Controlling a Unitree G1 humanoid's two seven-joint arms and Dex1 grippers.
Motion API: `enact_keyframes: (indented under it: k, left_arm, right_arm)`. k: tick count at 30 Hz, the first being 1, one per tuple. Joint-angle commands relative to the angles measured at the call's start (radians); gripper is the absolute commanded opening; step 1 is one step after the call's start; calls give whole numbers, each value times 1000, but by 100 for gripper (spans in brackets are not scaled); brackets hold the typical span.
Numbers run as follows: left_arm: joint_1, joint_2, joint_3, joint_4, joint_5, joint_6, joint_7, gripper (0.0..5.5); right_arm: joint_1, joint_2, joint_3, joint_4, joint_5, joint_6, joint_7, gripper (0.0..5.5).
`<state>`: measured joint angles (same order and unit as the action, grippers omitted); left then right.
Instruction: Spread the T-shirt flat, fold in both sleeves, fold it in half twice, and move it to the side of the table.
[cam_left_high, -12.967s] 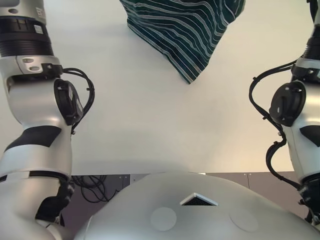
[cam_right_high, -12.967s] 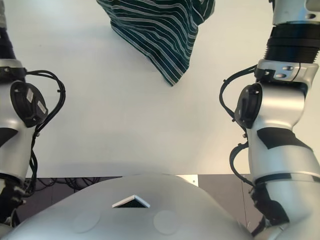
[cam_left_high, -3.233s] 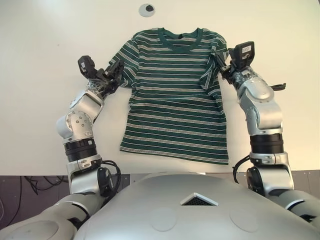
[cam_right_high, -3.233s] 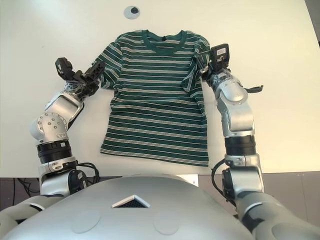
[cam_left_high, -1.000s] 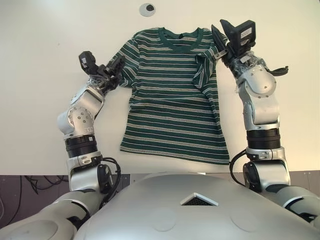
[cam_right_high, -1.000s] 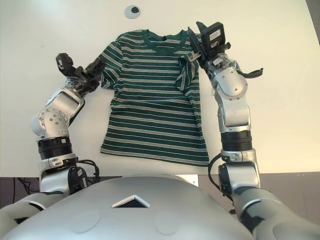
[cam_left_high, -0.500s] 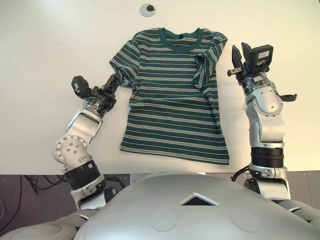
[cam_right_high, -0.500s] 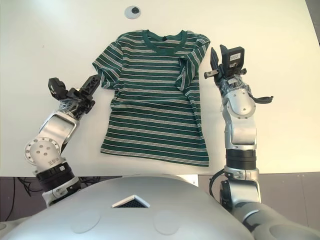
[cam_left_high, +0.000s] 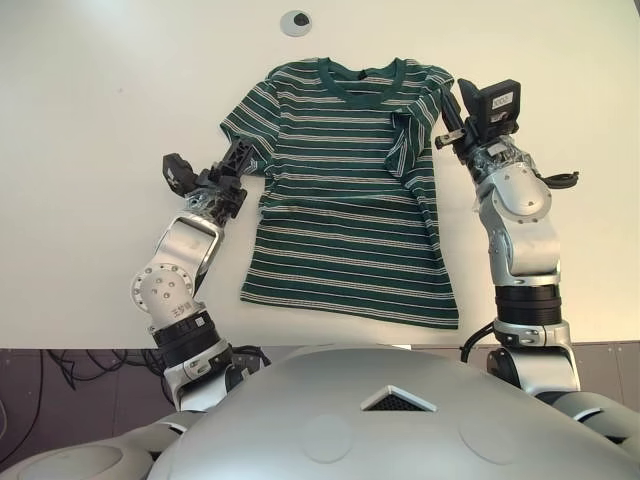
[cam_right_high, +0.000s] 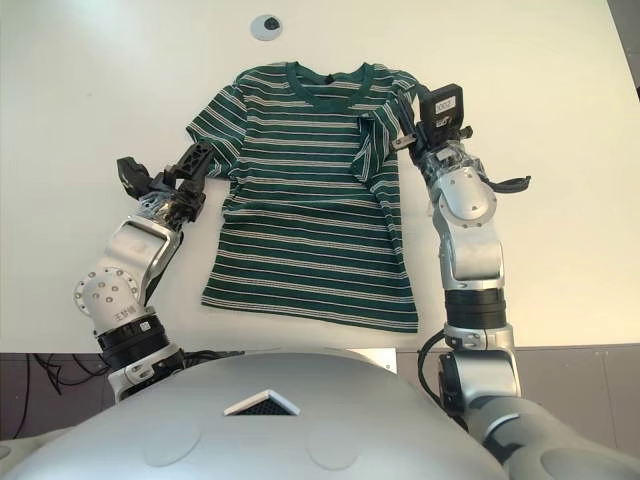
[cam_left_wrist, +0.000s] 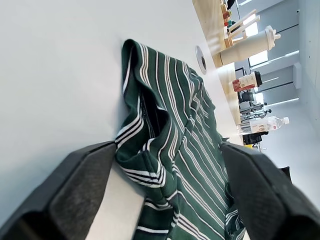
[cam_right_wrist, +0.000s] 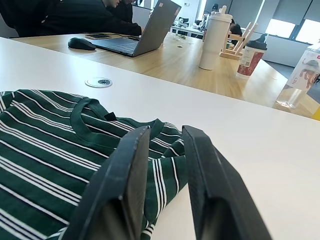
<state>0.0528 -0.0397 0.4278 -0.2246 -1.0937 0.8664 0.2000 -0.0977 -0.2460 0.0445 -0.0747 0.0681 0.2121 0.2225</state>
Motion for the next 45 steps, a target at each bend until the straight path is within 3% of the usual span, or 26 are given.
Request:
enact_keyframes:
  k: [1, 4, 29, 36, 39, 45]
  left_arm:
    - [54, 12, -45, 15, 49, 49, 55, 380]
    - [31, 24, -50, 57, 85, 18, 49, 380]
    - [-19, 71, -136, 88, 257, -75, -40, 1]
    - [-34, 105, -217, 9, 396, -190, -138, 1]
    - [-45, 154, -292, -44, 511, -263, -185, 1]
    - [-96, 300, -648, -79, 834, -344, -341, 1]
  right_arm:
    - [-18, 5, 20, 4, -21, 22, 8, 120]
    - [-25, 12, 36, 14, -29, 21, 6, 120]
    - [-48, 25, 52, 55, -51, 16, 4, 120]
    - [-40, 23, 64, 67, -61, 5, 0, 120]
    - [-37, 24, 69, 70, -68, 3, -5, 120]
    - [-33, 27, 77, 76, -73, 4, -8, 120]
